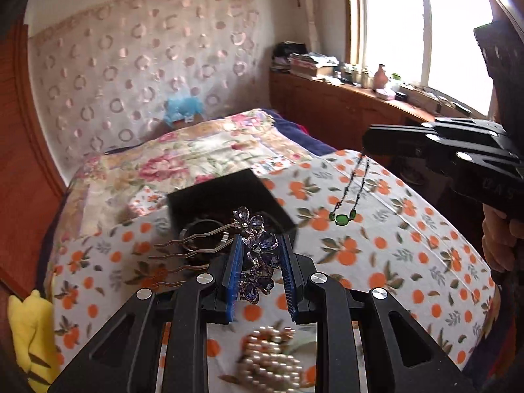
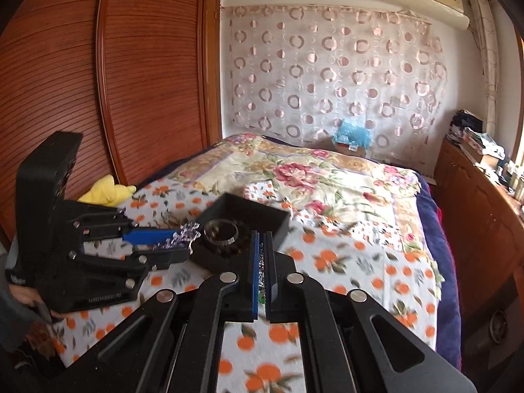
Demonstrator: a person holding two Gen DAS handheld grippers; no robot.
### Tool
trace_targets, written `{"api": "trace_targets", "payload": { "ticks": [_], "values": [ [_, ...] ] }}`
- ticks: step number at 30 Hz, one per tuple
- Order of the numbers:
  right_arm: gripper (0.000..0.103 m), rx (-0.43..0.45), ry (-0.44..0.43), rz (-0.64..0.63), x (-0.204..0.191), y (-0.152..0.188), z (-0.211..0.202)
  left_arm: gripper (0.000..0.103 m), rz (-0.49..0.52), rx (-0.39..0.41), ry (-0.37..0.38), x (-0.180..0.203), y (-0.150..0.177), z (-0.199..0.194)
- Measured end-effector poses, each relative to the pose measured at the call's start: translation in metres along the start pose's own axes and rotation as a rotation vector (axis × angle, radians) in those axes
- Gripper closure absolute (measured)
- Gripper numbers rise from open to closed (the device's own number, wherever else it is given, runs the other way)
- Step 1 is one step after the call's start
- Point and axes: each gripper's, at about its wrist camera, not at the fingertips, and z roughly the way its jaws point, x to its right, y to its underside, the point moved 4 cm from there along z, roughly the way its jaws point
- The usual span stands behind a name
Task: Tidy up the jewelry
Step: 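Lower the hair comb into the black box with the left tool while the right tool drops the necklace in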
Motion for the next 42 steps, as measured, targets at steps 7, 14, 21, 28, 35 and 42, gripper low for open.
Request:
{"api": "trace_targets", "payload": {
  "ticks": [7, 14, 21, 28, 35, 42],
  "values": [
    [0.100, -0.044, -0.058, 0.056, -0.003, -0.027, 0.050, 0.082, -0.031, 0.003, -0.030, -0.026, -0.006, 0.002],
    [0.097, -0.106, -0.077, 0.091, -0.001, -0.024, 0.087, 0.082, -0.048, -0.005, -0.042, -0.038, -0.012, 0.015],
    [0.097, -0.128, -0.061, 0.114, 0.013, -0.001, 0.084, 0.082, -0.044, -0.013, -0.039, -0.034, -0.021, 0.032],
    [0.097, -0.138, -0.031, 0.100, 0.023, 0.029, 0.067, 0.082, -0.028, -0.043, -0.043, -0.022, -0.032, 0.062],
    [0.097, -0.131, -0.036, 0.108, 0.030, 0.045, 0.054, 0.082, -0.017, -0.072, -0.056, -0.012, -0.035, 0.086],
    [0.097, -0.137, -0.037, 0.108, 0.028, 0.059, 0.050, 0.063, -0.030, -0.047, -0.071, -0.013, -0.035, 0.086]
  ]
}}
